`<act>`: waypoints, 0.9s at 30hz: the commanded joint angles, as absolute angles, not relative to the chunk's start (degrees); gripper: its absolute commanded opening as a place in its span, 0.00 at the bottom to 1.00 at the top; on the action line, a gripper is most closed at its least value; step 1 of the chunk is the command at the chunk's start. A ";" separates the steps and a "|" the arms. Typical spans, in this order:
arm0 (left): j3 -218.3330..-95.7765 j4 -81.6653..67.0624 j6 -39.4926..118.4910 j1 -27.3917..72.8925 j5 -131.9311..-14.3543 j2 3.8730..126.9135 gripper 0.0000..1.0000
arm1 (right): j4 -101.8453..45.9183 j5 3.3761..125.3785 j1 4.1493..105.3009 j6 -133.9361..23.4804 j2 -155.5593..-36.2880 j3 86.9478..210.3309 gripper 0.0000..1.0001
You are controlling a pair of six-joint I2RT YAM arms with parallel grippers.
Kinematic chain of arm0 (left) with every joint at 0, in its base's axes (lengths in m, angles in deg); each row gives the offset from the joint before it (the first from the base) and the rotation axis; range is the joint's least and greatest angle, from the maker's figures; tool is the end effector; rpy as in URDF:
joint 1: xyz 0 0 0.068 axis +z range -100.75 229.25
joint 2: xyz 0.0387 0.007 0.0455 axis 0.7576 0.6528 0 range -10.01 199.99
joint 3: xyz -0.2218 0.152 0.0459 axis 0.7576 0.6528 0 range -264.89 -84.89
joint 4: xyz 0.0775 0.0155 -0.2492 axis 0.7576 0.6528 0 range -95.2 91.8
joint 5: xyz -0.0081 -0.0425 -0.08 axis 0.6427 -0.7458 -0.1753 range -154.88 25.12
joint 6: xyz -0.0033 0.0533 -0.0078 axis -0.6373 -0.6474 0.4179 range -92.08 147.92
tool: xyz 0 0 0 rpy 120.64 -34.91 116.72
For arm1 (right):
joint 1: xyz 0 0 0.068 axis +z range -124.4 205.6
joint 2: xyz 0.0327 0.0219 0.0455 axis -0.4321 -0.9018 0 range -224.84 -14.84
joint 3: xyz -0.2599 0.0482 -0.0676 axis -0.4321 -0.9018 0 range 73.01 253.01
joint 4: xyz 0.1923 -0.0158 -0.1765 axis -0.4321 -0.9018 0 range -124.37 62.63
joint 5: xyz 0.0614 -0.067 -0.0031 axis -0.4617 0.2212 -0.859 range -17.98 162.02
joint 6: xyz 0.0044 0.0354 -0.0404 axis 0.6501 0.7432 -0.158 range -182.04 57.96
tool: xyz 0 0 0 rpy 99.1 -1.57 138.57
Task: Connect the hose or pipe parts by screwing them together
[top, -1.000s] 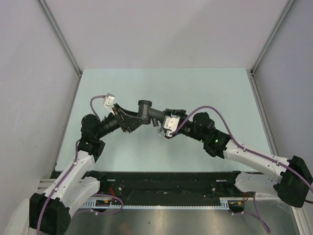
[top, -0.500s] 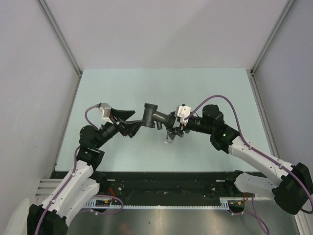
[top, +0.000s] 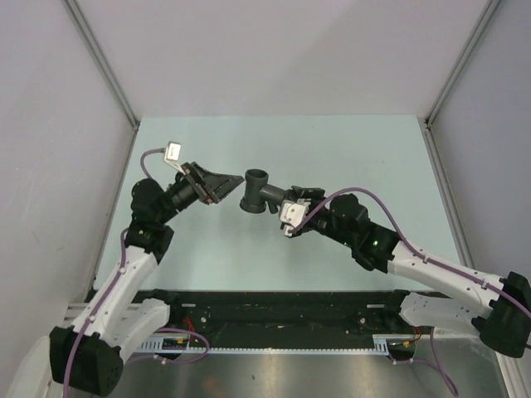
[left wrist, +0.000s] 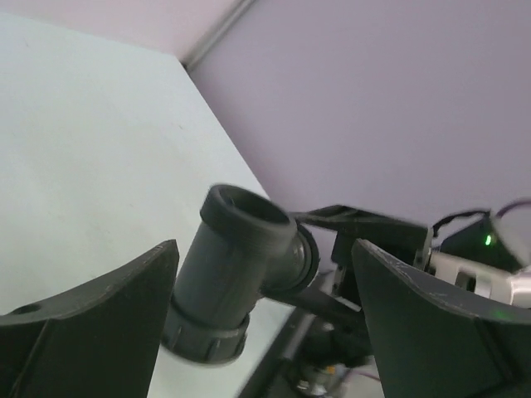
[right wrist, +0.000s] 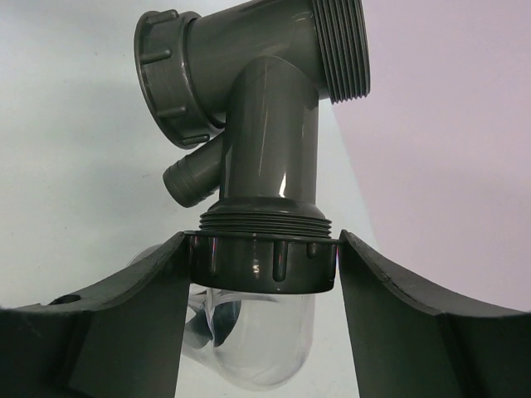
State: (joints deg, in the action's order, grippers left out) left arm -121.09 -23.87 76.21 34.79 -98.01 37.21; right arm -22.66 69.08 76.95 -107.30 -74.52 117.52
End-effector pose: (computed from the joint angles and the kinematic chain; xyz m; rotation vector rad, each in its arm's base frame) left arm 0.1846 -0.0677 0.3332 0.0520 1.5982 -1.2857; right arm 0.1526 0.1938 0.3154 -1.3347 1.1388 0.1225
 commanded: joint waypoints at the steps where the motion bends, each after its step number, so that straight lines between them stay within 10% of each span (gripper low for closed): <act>1: -126.10 -19.79 90.80 37.38 -110.57 44.29 0.89 | -19.11 81.23 82.54 -116.51 -74.95 120.38 0.00; 13: -125.93 -18.38 93.50 37.91 -118.76 52.56 0.78 | -15.24 93.01 89.67 -126.90 -78.21 119.68 0.00; 20: -125.14 -17.24 87.51 37.91 -119.11 53.18 0.37 | -13.22 93.37 90.28 -127.43 -79.53 119.68 0.00; 27: -125.84 -17.06 77.25 37.56 -118.15 49.93 0.20 | -13.57 88.98 87.65 -119.80 -80.84 120.38 0.00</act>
